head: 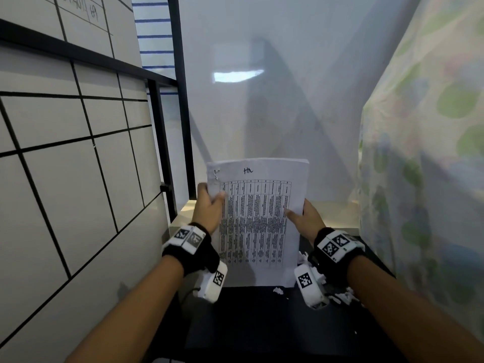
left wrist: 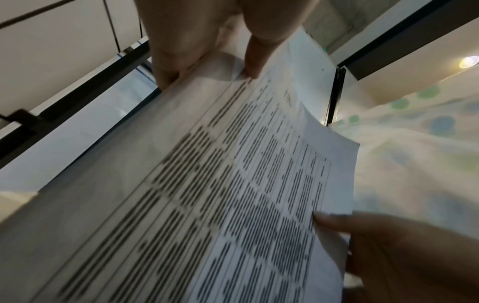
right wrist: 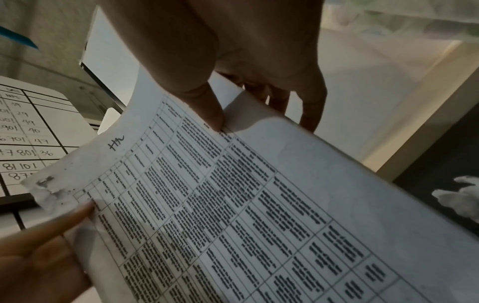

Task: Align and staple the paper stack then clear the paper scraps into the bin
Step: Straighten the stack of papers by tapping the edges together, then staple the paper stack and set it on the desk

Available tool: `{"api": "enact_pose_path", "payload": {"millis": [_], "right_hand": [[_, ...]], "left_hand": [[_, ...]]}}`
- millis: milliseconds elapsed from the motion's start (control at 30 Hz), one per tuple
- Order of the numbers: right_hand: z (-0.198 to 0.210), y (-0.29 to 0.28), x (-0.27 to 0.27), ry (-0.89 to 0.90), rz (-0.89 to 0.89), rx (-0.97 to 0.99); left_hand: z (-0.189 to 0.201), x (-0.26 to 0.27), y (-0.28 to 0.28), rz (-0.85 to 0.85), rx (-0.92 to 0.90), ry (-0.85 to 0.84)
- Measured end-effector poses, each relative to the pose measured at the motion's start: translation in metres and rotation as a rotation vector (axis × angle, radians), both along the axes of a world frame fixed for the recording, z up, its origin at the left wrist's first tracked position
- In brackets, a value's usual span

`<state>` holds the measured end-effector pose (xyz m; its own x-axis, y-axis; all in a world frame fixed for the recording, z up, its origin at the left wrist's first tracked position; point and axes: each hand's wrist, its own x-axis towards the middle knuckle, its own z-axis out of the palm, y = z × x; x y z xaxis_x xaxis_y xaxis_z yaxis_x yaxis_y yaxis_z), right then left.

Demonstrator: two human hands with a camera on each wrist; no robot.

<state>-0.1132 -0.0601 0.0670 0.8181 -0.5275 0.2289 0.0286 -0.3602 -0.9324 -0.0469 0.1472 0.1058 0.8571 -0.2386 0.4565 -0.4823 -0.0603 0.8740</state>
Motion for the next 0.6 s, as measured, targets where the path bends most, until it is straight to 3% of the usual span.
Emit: {"api": "enact_pose_path", "payload": {"millis": [167, 333, 433, 600], "right_hand": [[0.006, -0.015, -0.025, 0.155, 0.021, -0.06], [-0.008, -0.068, -0.085, 0.332, -0.177, -0.13], [-0.031, -0.098, -0.124, 0.556, -0.312, -0.25], [-0.076, -0.121, -0.165, 1.027, -0.263, -0.404]], "left_hand": [[0.017, 0.012, -0.002, 0.027, -0.002, -0.028], [0.015, 0.017, -0.003, -0.013, 0.013, -0.041], [0.012, 0.023, -0.003, -0.024, 0.0, -0.01], [0.012, 0.021, -0.005, -0.003, -0.021, 0.008]]}}
